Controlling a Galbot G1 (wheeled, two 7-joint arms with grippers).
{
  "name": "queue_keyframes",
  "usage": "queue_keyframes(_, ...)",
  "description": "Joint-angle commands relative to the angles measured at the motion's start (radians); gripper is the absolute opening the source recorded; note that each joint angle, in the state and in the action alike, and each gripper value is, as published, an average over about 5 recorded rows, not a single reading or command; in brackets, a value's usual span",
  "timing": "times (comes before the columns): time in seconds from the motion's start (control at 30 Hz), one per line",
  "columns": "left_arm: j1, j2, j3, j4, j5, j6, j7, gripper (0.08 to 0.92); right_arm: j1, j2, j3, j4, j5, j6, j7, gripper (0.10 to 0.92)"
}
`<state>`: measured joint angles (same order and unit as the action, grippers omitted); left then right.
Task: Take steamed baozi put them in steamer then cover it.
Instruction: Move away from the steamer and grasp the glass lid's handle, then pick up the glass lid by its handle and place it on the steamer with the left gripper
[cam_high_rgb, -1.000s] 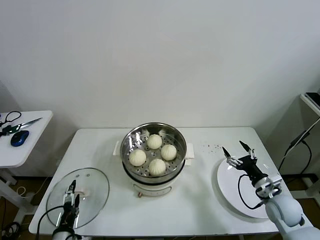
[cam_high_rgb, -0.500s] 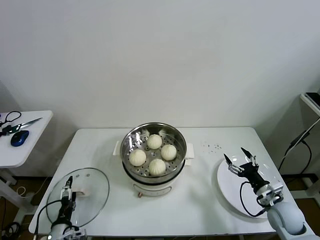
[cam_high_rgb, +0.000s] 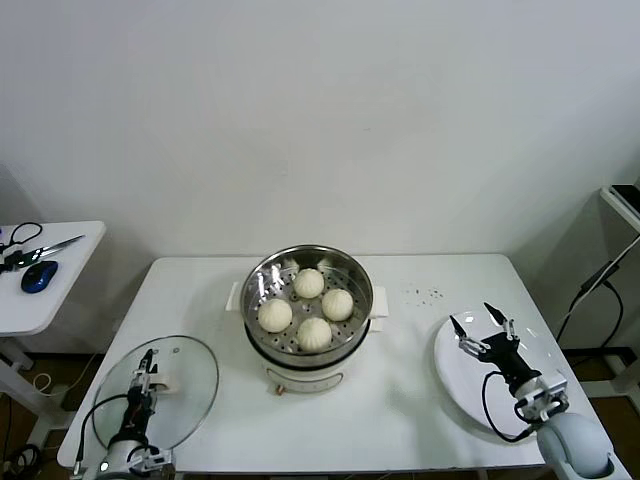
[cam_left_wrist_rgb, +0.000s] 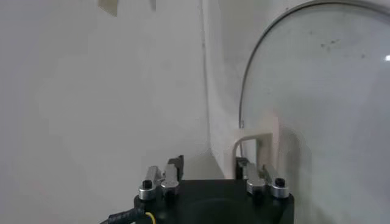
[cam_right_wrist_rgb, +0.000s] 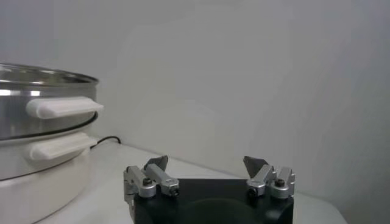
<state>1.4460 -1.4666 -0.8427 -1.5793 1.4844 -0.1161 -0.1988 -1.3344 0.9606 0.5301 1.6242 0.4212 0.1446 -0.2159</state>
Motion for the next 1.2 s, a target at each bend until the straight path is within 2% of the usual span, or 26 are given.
queue_keyframes(0.03,-0.013,0.003,-0.003,0.029,-0.018,-0.036,-0.012,0.514,0.0,0.008,0.004,-0.004,-0.013,0.001,-0.005,0.823)
queue_keyframes(0.4,0.042,0.022,0.007,-0.09,-0.097,-0.028,-0.019,0.199,0.01,0.003,-0.007,-0.012,-0.031,0.016,-0.014,0.823)
queue_keyframes(0.5,0.067,0.03,0.008,-0.144,-0.12,-0.018,-0.017,0.153,0.015,-0.003,-0.01,-0.01,-0.036,0.018,-0.019,0.823)
queue_keyframes(0.7,0.149,0.063,0.006,-0.321,-0.172,0.067,0.003,0.15,0.023,-0.007,-0.008,-0.015,-0.038,0.019,-0.019,0.823)
queue_keyframes(0.93,0.243,0.107,0.035,-0.55,-0.174,0.305,0.024,0.15,0.039,-0.012,-0.007,-0.028,-0.043,0.021,-0.018,0.823)
queue_keyframes(1.03,0.252,0.169,0.083,-0.618,-0.173,0.418,0.036,0.15,0.05,-0.016,-0.012,-0.035,-0.046,0.021,-0.018,0.823)
queue_keyframes(1.2,0.19,0.337,0.212,-0.644,-0.169,0.573,0.06,0.15,0.071,-0.025,-0.031,-0.046,-0.054,0.019,-0.016,0.823)
